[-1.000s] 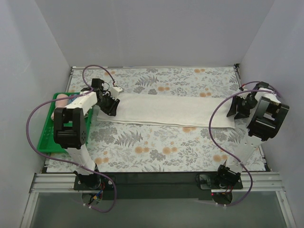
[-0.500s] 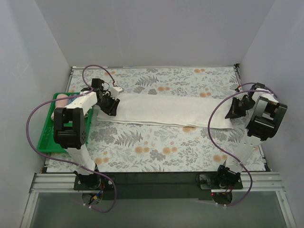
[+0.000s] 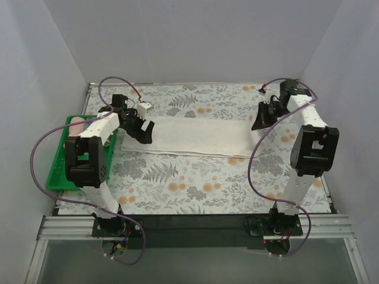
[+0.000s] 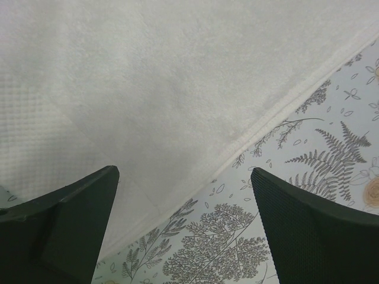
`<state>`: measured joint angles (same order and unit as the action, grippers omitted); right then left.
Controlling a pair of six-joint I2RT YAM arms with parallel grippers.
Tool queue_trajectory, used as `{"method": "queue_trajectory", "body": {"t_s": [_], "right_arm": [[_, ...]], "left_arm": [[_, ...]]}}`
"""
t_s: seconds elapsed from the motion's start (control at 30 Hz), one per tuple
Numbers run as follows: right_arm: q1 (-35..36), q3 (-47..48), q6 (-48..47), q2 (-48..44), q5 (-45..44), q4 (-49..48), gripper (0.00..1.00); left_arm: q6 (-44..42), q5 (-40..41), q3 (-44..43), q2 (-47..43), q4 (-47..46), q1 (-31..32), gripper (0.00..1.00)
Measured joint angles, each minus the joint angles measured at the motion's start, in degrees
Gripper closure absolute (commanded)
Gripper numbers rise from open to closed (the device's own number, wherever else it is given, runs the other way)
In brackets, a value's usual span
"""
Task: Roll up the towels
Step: Fold the towel
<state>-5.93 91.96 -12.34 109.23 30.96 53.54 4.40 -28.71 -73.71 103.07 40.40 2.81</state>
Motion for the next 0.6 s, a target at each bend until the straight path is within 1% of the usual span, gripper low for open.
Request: {"method": "queue_trajectory", "body": {"t_s": [0.13, 0.23, 0.47, 0.6], "right_arm": [[8.2, 0.2, 1.4, 0.8, 2.0, 0.0, 0.99], [12.9, 1.0, 2.6, 3.4, 4.0, -0.1, 0.99], [17.6, 3.6, 7.6, 11.3, 6.8, -2.8, 0.99], [19.6, 4.1, 11.0, 13.0, 7.2, -5.4, 0.99]], "left_arm": [[2.6, -2.1, -0.7, -2.2, -0.6, -0.3, 0.1], [5.0, -3.3, -1.7, -3.3, -1.4, -0.4, 0.1], [9.6, -3.9, -2.1, -4.2, -3.2, -0.5, 0.09], [10.6, -3.6, -2.0, -4.2, -3.4, -0.5, 0.09]]}}
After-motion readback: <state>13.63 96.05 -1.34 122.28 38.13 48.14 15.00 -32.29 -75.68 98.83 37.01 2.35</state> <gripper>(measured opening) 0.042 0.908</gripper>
